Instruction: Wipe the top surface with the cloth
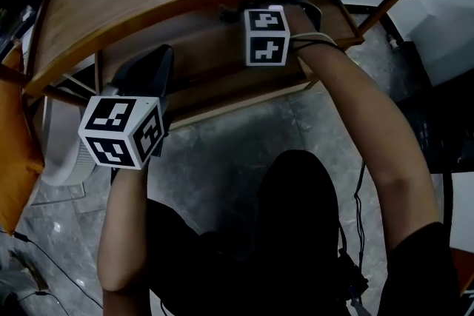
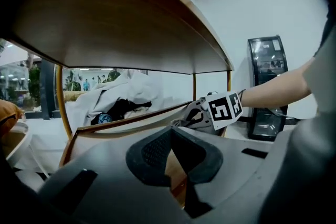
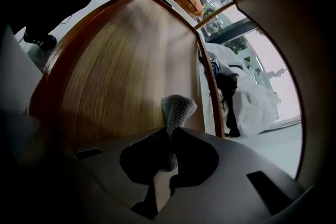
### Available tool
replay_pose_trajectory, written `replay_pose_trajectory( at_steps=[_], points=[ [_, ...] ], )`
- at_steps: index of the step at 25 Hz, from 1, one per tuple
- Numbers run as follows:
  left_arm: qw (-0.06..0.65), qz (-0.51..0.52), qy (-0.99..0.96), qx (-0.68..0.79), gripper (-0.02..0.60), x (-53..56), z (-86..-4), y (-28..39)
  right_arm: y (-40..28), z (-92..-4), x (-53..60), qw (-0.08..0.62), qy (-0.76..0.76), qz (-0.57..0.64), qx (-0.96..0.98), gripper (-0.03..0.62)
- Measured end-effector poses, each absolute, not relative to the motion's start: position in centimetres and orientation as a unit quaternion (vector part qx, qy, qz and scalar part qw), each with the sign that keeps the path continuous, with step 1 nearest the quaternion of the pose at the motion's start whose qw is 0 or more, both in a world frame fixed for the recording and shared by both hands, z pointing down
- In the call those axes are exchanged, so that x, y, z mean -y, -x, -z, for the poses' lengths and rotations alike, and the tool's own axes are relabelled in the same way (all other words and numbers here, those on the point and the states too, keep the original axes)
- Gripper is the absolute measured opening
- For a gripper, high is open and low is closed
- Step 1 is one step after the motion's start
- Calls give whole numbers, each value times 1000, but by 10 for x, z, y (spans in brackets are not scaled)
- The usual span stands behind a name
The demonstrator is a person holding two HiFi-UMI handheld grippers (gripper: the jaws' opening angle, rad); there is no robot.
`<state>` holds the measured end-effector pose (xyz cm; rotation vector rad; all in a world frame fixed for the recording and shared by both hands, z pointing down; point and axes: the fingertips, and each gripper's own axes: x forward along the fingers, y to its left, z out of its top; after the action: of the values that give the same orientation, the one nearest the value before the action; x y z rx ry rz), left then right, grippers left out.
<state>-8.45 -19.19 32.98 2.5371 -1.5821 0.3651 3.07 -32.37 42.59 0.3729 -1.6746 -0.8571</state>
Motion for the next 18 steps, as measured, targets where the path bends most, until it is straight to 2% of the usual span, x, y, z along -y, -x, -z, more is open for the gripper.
replay_pose_trajectory(
  at_steps=[11,18],
  points=[
    [61,-139,-853,499,11,208,-332,34,-157,-413,351,626,-240,305,676,31],
    [53,-139,-862,484,11,203,-333,9,-205,-408,355,660,-253,297,642,32]
  ],
)
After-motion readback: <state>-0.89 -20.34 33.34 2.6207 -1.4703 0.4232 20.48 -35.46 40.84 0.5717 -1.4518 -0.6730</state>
